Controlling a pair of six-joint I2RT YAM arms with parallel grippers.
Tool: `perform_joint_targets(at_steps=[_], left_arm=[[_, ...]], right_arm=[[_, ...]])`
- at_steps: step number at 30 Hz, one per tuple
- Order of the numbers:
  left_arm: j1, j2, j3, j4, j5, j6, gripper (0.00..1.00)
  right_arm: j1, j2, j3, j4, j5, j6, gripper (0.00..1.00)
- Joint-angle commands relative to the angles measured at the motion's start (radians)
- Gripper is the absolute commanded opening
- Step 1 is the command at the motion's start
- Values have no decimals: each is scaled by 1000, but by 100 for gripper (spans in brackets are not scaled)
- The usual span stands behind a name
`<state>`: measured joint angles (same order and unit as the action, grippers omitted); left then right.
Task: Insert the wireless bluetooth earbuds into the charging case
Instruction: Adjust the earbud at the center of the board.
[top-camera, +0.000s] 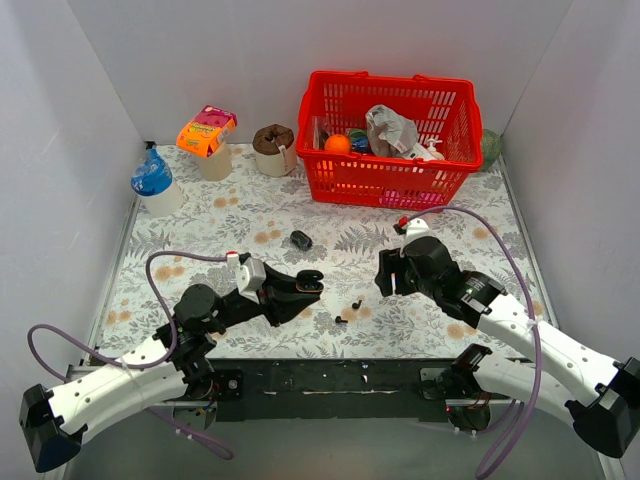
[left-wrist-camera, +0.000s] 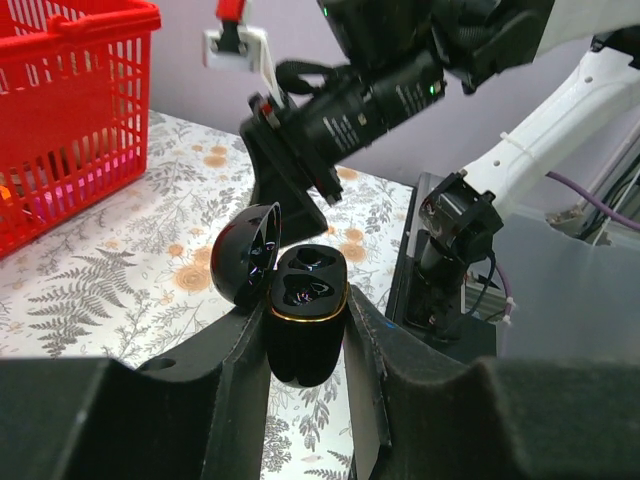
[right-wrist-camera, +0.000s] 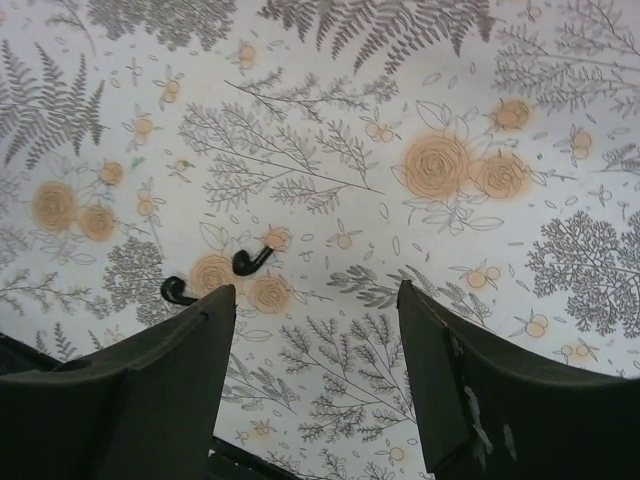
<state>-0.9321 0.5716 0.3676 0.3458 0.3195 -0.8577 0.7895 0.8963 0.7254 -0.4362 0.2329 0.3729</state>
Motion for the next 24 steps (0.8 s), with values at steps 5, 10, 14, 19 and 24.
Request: perform_joint_targets(at_steps=[5, 10, 14, 19, 24], left_arm=[[3, -108, -58, -16, -98, -44, 0], [3, -119, -76, -16, -114, -63, 0], [3, -96, -61, -30, -117, -57, 0], [1, -72, -42, -42, -115, -58, 0], [1, -70, -42, -41, -117, -66, 0]], right_arm=[[-35, -66, -104, 83, -19, 22, 60], [-19, -34, -135, 108, -107, -12, 56], [-13, 78, -139, 128, -188, -28, 55], [-7, 202, -136, 172, -259, -9, 55], [23, 250, -115, 217, -257, -6, 45]])
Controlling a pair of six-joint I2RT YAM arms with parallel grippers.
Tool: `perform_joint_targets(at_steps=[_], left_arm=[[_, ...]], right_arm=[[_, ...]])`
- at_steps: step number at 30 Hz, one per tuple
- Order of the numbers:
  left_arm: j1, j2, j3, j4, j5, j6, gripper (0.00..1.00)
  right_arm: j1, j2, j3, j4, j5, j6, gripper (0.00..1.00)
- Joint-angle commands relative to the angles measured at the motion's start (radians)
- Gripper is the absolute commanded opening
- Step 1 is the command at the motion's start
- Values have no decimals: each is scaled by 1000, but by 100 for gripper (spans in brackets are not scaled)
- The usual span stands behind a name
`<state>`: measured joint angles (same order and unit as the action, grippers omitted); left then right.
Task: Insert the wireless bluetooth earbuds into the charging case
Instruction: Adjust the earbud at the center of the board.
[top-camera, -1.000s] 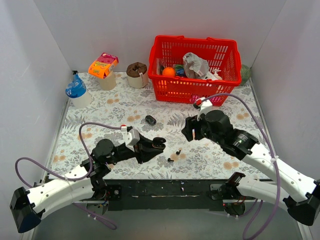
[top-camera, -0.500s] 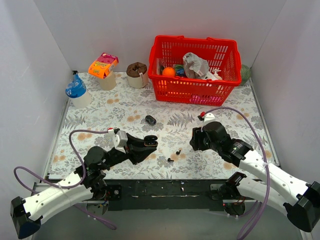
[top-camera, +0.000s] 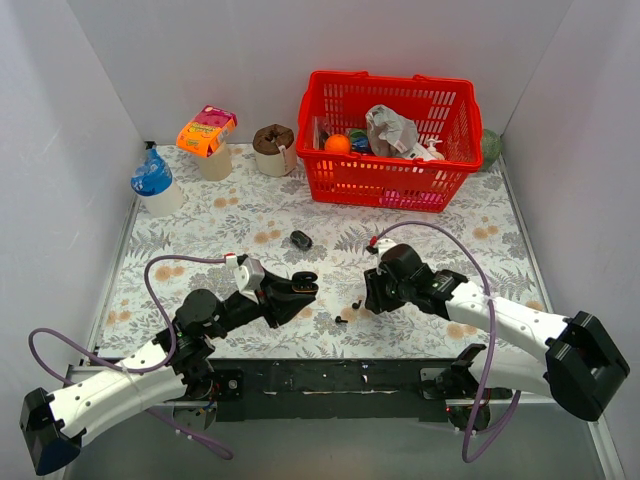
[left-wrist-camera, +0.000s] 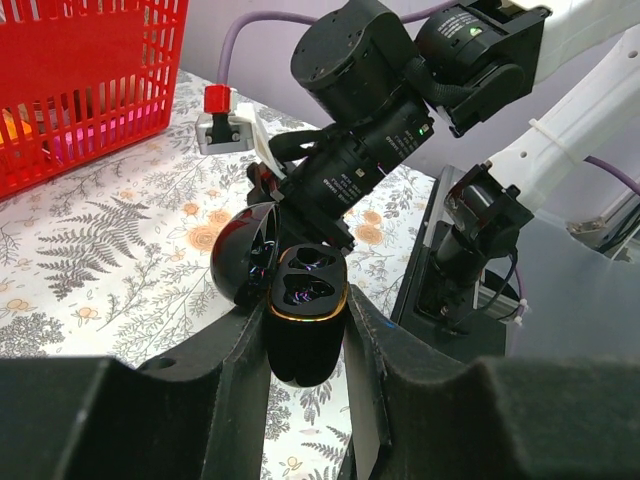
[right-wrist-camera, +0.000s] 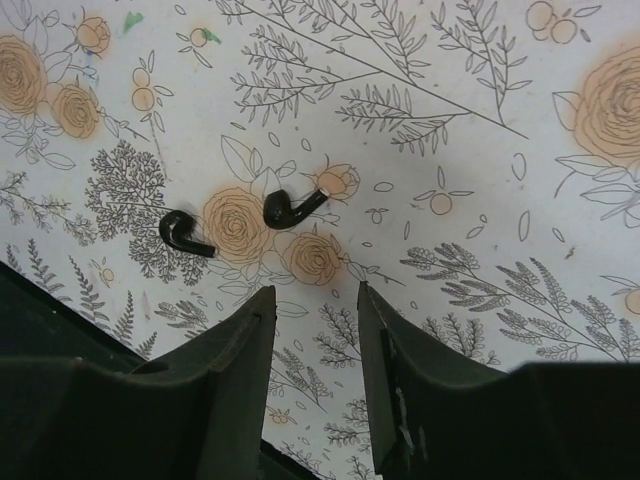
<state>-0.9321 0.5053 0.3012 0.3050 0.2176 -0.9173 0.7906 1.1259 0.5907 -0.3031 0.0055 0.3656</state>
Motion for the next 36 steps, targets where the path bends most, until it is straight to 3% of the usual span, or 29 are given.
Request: perform_joint_targets(at_steps=[1, 4, 6, 14, 25, 36], left_arm=[[1, -1, 24, 0, -12, -6, 0], [1, -1, 26, -7, -7, -11, 0], [1, -2, 27, -14, -7, -12, 0], [1, -34, 22, -40, -18, -14, 0], [1, -97, 41, -118, -41, -6, 0], [1, -100, 38, -124, -46, -5, 0]], right_arm=[[28, 38, 24, 87, -33, -8, 39], [64, 67, 47, 75, -27, -37, 26], [100, 72, 46, 85, -47, -62, 24], [255, 140, 107, 93, -15, -99, 43], [263, 310, 210, 79, 28, -165, 46], [262, 376, 245, 59, 36, -191, 47]])
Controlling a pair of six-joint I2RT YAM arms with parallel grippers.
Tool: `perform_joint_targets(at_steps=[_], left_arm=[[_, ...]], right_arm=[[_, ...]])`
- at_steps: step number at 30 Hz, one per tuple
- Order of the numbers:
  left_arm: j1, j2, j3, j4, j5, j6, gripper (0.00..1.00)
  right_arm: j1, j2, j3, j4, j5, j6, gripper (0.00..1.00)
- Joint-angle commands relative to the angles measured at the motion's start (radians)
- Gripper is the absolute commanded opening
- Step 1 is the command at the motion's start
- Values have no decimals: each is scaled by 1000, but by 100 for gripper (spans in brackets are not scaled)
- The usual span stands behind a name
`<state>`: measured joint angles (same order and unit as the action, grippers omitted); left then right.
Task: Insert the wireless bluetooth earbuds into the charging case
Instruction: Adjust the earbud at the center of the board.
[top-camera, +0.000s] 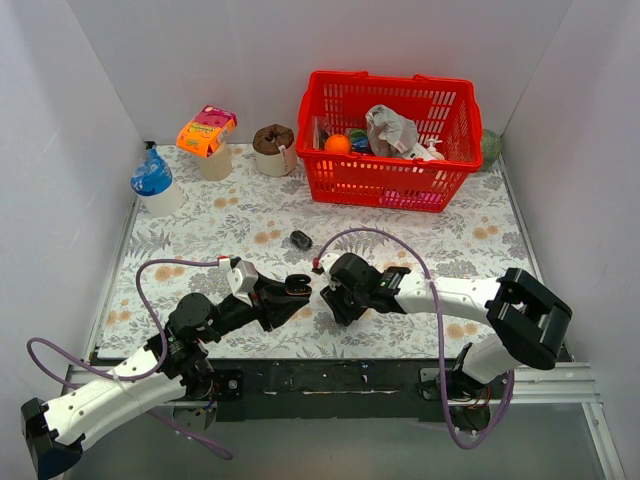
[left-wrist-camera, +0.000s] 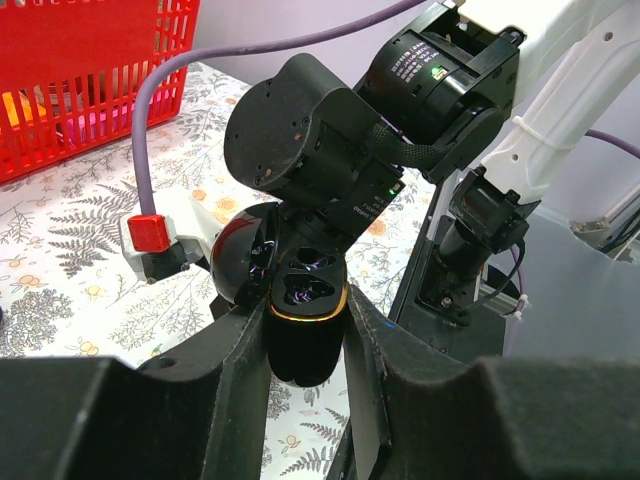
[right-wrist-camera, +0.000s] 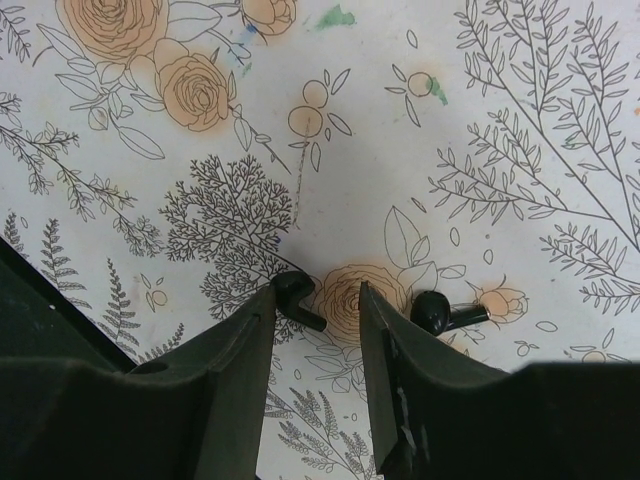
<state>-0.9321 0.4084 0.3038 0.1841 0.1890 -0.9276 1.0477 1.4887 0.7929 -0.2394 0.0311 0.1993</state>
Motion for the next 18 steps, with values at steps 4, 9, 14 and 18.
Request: perform_joint_targets(at_steps=[4, 9, 14, 18], left_arm=[[1, -3, 35, -3, -16, 7, 0], [1, 0, 35, -3, -19, 9, 0], [1, 1, 34, -3, -16, 7, 0], [1, 1, 34, -3, -14, 6, 0]], right_arm=[[5, 28, 46, -1, -2, -28, 45], [8, 42, 49, -3, -22, -29, 44], [11, 54, 49, -8, -23, -28, 40], [12, 54, 49, -8, -16, -12, 35]])
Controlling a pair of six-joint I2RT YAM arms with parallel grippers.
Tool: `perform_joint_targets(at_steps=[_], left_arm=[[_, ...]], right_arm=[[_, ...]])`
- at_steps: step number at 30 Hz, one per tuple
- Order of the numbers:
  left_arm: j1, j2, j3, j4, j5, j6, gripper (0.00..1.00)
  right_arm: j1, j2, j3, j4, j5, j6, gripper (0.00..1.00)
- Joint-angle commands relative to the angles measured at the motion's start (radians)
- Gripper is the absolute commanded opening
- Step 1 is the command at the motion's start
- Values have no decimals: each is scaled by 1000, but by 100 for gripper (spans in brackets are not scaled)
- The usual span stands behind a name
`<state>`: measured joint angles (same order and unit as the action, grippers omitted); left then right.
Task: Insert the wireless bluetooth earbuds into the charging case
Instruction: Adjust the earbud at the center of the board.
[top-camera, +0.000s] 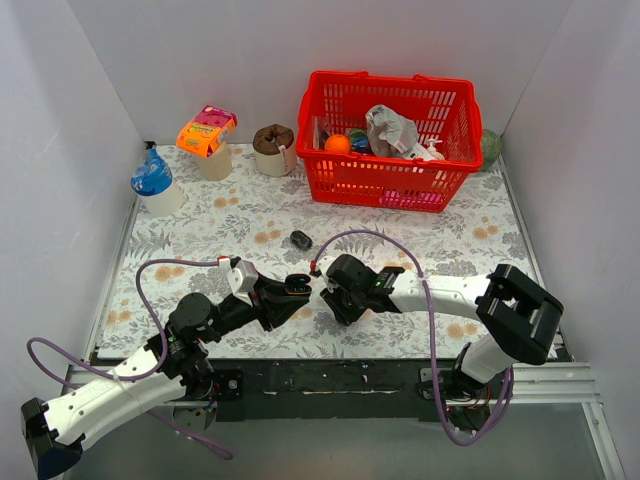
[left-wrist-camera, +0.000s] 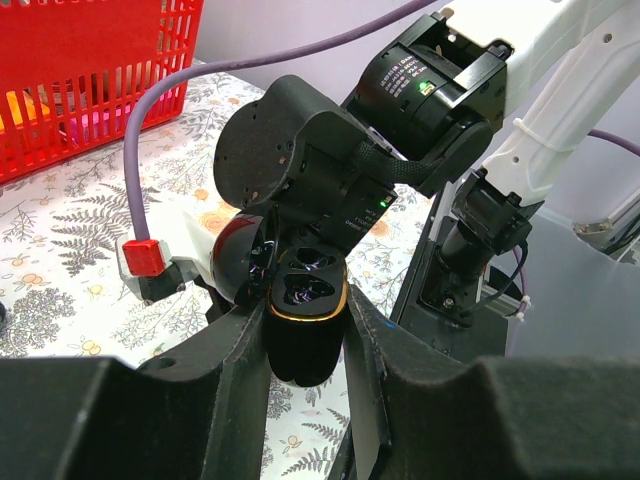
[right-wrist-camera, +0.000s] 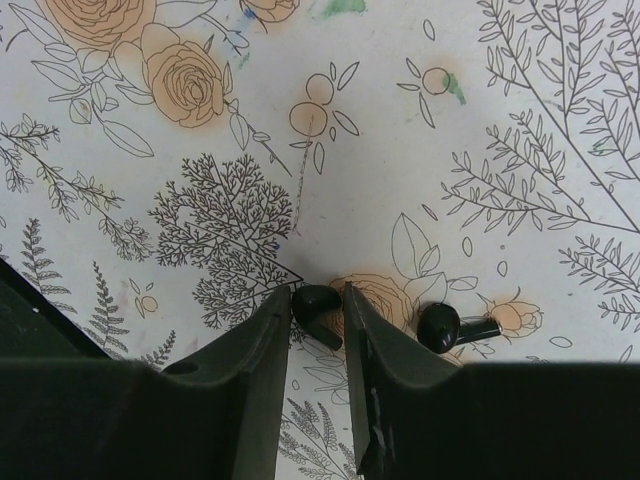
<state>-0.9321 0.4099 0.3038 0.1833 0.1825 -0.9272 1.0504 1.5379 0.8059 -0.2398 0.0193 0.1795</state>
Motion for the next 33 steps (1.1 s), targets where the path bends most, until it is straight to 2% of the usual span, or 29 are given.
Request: perform_joint_targets(at_steps=[1, 8, 13, 24, 33], left_arm=[[1, 0, 34, -2, -8, 5, 0], [1, 0, 32, -2, -6, -1, 0], [1, 4, 34, -2, -5, -1, 0], [1, 3, 34, -4, -14, -12, 0], [1, 26, 38, 1, -18, -16, 0]], right_arm=[[8, 4, 36, -6, -2, 12, 33], [7, -27, 38, 8, 37, 121, 17], [-30, -35, 41, 17, 51, 222, 1], [-233, -96, -59, 158, 4, 498, 1], [-317, -1, -36, 197, -5, 565, 1]])
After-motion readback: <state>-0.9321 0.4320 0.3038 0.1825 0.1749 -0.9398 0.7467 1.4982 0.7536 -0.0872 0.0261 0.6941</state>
